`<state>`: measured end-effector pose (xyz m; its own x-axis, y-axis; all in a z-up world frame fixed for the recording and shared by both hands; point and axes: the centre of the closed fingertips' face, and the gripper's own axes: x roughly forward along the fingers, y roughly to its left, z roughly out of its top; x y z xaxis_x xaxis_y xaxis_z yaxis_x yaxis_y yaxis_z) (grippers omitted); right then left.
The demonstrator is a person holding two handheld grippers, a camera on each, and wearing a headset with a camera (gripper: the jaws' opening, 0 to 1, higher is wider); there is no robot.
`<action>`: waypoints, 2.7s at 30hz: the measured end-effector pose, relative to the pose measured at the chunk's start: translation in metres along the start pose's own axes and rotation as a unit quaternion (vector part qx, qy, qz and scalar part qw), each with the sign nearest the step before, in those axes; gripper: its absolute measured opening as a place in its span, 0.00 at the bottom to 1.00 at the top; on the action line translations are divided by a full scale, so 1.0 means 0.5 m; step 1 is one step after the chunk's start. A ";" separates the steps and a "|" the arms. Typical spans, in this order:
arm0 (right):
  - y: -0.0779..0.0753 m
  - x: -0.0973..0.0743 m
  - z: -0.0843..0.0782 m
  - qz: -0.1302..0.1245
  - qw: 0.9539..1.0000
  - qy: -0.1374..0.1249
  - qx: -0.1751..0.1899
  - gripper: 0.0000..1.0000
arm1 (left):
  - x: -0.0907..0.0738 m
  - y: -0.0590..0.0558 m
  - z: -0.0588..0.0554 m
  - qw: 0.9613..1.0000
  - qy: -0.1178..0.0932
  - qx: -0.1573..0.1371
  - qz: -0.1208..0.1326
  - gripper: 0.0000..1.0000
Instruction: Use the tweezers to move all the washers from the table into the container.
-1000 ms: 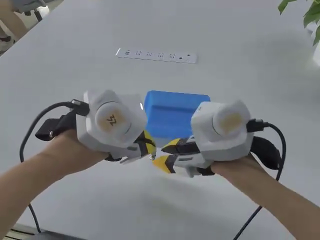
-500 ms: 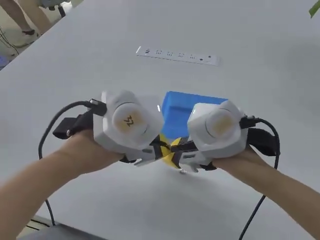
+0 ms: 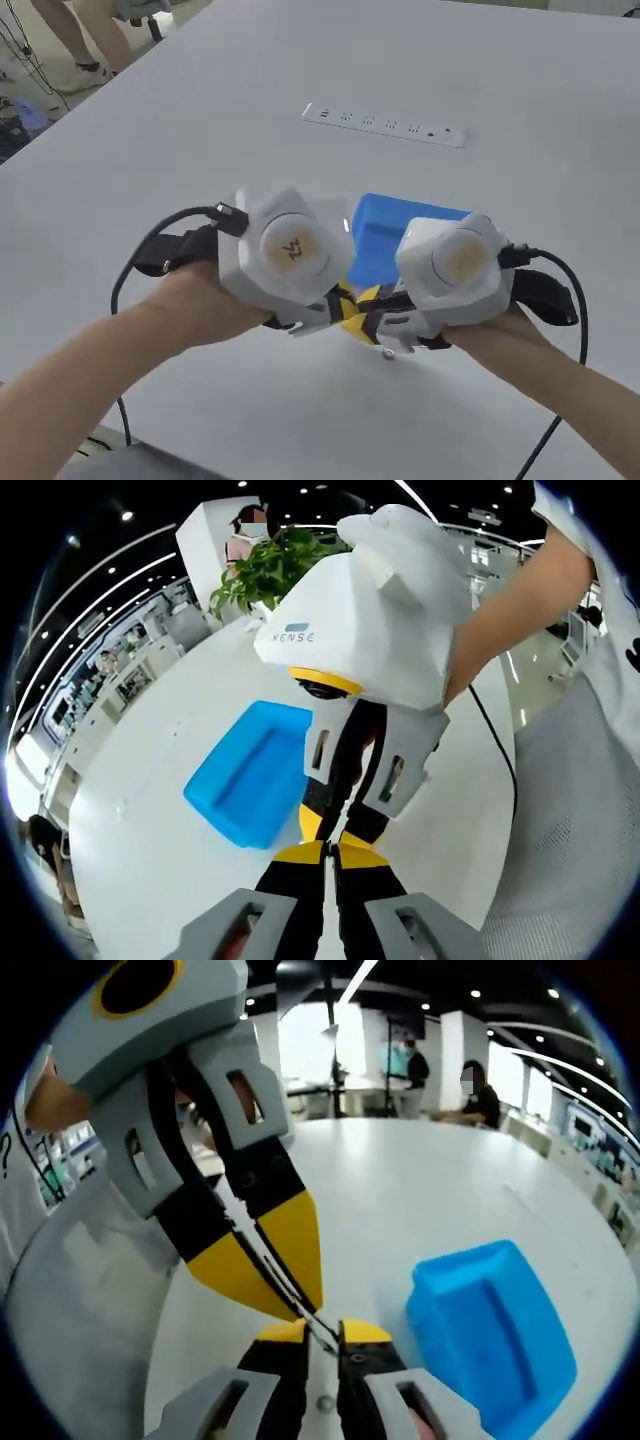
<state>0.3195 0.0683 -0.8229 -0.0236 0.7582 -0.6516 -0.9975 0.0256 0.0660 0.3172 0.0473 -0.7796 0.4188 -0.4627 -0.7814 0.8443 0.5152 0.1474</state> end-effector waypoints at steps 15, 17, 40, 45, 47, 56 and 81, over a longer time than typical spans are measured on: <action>0.039 -0.020 -0.001 -0.014 0.999 0.022 -0.034 0.02 | -0.004 -0.037 0.018 0.999 0.007 0.051 -0.008 0.00; 0.050 -0.025 0.004 -0.013 0.999 0.023 -0.037 0.02 | -0.011 -0.045 0.019 0.998 0.007 0.057 -0.007 0.00; 0.074 -0.053 -0.004 -0.057 0.998 -0.019 0.013 0.13 | -0.067 -0.067 -0.005 0.999 -0.007 0.045 0.023 0.00; 0.080 -0.081 -0.023 -0.064 0.997 -0.022 0.042 0.17 | -0.085 -0.062 -0.005 0.999 -0.016 0.019 0.027 0.00; 0.085 -0.097 -0.030 -0.071 0.995 -0.027 0.057 0.19 | -0.092 -0.068 -0.001 0.999 -0.020 0.014 0.026 0.00; 0.090 -0.161 -0.056 -0.118 0.982 -0.050 0.141 0.32 | -0.111 -0.083 0.018 0.998 -0.046 -0.014 0.034 0.00; 0.118 -0.195 -0.103 -0.151 0.960 -0.070 0.223 0.30 | -0.030 -0.076 0.089 0.997 -0.078 0.014 -0.009 0.00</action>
<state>0.2592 -0.0377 -0.7944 0.3034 0.7517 -0.5856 -0.8289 0.5113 0.2269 0.2936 0.0024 -0.7464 0.4482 -0.5788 -0.6813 0.8601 0.4869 0.1522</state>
